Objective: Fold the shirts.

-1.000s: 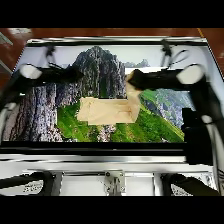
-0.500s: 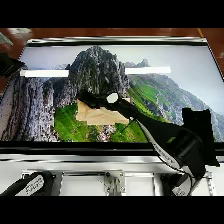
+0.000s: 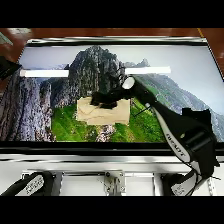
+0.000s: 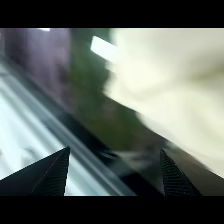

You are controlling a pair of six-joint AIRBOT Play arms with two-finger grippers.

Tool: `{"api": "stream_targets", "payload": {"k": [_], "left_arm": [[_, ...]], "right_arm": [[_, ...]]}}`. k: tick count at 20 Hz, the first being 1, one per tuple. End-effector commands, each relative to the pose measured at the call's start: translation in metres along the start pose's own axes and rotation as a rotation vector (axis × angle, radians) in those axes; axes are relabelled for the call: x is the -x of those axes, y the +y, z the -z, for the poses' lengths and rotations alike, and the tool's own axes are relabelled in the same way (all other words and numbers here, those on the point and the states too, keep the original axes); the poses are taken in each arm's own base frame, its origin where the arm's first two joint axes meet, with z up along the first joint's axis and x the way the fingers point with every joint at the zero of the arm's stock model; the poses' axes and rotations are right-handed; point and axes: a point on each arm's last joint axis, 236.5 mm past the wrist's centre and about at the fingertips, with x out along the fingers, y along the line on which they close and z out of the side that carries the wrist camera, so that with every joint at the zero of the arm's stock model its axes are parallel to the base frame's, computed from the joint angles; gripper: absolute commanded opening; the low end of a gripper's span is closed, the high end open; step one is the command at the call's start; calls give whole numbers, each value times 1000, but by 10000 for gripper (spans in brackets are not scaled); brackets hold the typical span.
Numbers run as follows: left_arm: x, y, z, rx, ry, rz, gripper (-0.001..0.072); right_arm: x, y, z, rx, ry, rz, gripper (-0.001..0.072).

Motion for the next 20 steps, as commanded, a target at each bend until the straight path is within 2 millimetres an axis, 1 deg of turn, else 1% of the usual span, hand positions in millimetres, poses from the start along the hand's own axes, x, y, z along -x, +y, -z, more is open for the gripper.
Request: {"api": "stream_targets", "payload": {"k": [1,2,3,4,5,7,8,10,12,14,15,16,17,18,19,20], "left_arm": [[0,1,0,-9,1,-2,37],[0,1,0,-10,2,-1,37],[0,1,0,-9,2,-1,37],[0,0,0,-10,2,-1,37],[0,0,1,-10,3,0,37],[-1,0,2,-8,7,1,37],[-2,0,2,-7,7,1,37],[-2,1,2,-4,8,1,37],[-2,1,2,-3,8,1,37],[-2,1,2,12,8,1,37],[-2,1,2,12,8,1,37],[-2,1,2,12,7,1,37],[-2,1,2,12,8,1,37],[-2,1,2,13,8,1,37],[-2,1,2,13,9,1,37],[-3,1,2,13,10,1,37]], "right_arm": [[104,-135,28,-67,157,442,681],[124,-158,29,-120,159,473,680],[136,-177,30,-187,151,468,680],[138,-190,30,-250,131,434,681],[133,-198,29,-297,105,392,681],[111,-207,21,-351,49,309,681],[98,-206,17,-361,35,263,680],[67,-195,10,-363,37,157,680],[40,-183,6,-356,42,65,680],[22,-169,2,-352,42,-17,680],[19,-165,1,-350,40,-34,677],[17,-160,0,-336,36,-48,635],[17,-156,-1,-334,34,-65,427],[18,-151,-3,-336,32,-87,143],[24,-147,-6,-330,20,-111,62],[34,-139,-10,-297,9,-142,57]]}}
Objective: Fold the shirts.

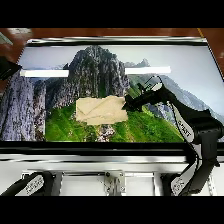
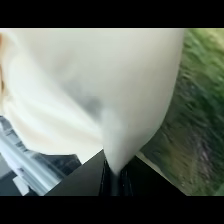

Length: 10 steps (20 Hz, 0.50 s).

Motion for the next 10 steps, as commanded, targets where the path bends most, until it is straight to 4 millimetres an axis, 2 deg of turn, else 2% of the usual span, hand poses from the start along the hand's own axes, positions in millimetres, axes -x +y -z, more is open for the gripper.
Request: {"api": "stream_targets", "payload": {"k": [1,2,4,6,8,10], "left_arm": [[-2,1,1,6,4,0,37],[-4,2,2,9,9,-1,37],[-10,6,4,14,17,-3,37],[-18,11,8,-13,36,-3,37],[-22,14,10,-5,47,-4,37],[-23,14,10,-5,49,-1,37]], "right_arm": [[25,33,-2,83,-22,-124,57],[46,43,-2,111,-36,-133,57],[108,62,-4,155,-99,-130,57],[188,65,-14,159,-244,-48,57],[278,46,-21,110,-441,87,57],[362,15,-11,6,-609,188,56]]}}
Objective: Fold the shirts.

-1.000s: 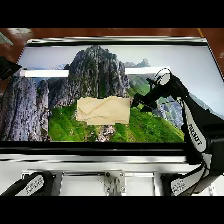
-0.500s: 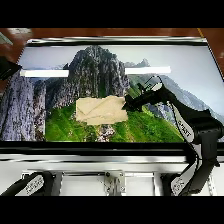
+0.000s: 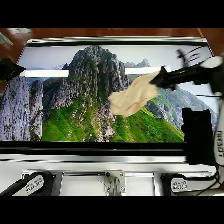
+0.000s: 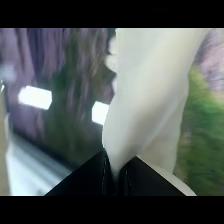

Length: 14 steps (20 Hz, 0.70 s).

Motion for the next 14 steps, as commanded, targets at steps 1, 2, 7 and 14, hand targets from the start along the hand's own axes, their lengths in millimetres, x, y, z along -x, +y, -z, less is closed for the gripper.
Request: {"api": "stream_targets", "payload": {"k": [1,2,7,14], "left_arm": [[-4,1,2,-4,9,4,37],[-4,1,2,-4,9,4,37],[-7,-7,7,-15,28,21,37],[-14,-28,15,-44,53,60,37]], "right_arm": [[142,-52,-22,-135,-253,230,56],[172,-67,-19,-189,-297,253,57],[257,-141,26,-431,-354,350,57],[283,-181,81,-538,-242,498,57]]}}
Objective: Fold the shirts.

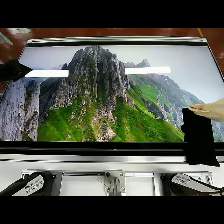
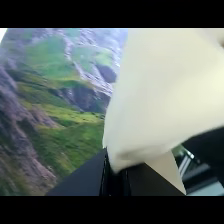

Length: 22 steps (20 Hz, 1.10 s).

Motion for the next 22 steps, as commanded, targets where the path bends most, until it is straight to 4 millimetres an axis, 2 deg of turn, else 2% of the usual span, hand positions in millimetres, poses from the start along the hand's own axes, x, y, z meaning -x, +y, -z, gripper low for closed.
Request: {"api": "stream_targets", "payload": {"k": [1,3,5,11,14,15,16,17,18,20,21,22], "left_arm": [[-3,-7,3,-10,11,13,37],[-4,-7,3,-10,11,13,37],[-4,-7,3,-10,12,13,37],[-3,-7,3,-10,13,14,37],[-3,-7,3,-11,13,14,37],[-3,-7,3,-11,13,14,37],[-3,-7,3,-11,13,14,37],[-3,-7,3,-18,13,14,37],[-3,-7,4,-49,16,15,37],[-5,-12,12,-94,45,29,36],[-6,-15,18,-108,73,31,36],[-9,-16,26,-133,105,20,36]], "right_arm": [[9,-37,24,-23,93,121,57],[14,-61,35,-41,134,229,56],[11,-80,52,-62,173,296,57],[-43,-145,155,-133,502,419,57],[-67,-176,181,-142,556,486,74],[-71,-186,180,-130,536,517,255],[-72,-192,175,-114,517,538,625],[-71,-193,175,-92,519,538,677],[-66,-193,172,-81,514,547,677],[-55,-182,145,-63,422,533,676],[-56,-159,120,-38,321,452,655],[-59,-118,82,-6,164,311,612]]}}
